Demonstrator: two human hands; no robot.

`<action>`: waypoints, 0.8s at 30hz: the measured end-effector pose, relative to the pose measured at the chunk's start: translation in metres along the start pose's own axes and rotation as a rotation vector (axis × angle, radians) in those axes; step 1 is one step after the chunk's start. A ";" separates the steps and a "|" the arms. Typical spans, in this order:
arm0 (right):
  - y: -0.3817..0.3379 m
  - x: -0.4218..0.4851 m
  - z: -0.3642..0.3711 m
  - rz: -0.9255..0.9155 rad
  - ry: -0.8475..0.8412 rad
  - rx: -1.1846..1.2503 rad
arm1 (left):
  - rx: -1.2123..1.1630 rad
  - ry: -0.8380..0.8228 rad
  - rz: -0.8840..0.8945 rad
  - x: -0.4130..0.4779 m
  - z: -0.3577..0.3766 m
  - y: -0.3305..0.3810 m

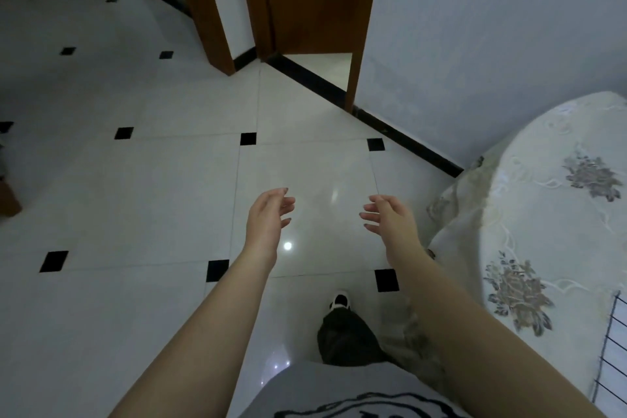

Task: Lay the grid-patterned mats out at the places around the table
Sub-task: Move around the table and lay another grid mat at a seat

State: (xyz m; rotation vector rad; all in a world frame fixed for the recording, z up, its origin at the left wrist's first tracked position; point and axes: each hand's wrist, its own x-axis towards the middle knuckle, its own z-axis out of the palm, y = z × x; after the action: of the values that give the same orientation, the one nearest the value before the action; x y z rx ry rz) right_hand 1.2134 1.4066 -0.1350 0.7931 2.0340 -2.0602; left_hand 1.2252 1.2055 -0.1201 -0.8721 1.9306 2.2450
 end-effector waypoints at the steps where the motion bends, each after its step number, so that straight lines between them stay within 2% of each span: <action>1: -0.002 0.010 0.002 -0.001 -0.001 -0.002 | 0.006 -0.015 -0.003 0.011 0.007 0.003; 10: -0.059 0.139 0.016 -0.007 0.083 0.045 | 0.122 -0.153 -0.005 0.133 0.102 0.056; 14: -0.105 0.195 0.005 -0.036 0.129 0.049 | 0.183 -0.243 0.036 0.186 0.176 0.099; 19: -0.144 0.245 -0.020 -0.047 0.248 0.099 | 0.285 -0.394 0.080 0.222 0.261 0.127; 24: -0.157 0.282 -0.055 -0.035 0.386 0.162 | 0.368 -0.526 0.040 0.244 0.327 0.129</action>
State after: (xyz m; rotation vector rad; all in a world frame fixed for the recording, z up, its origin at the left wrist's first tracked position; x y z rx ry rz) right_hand 0.9171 1.5446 -0.1211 1.2797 2.0874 -2.2576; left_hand 0.8467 1.4037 -0.0946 -0.1733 1.9953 1.7946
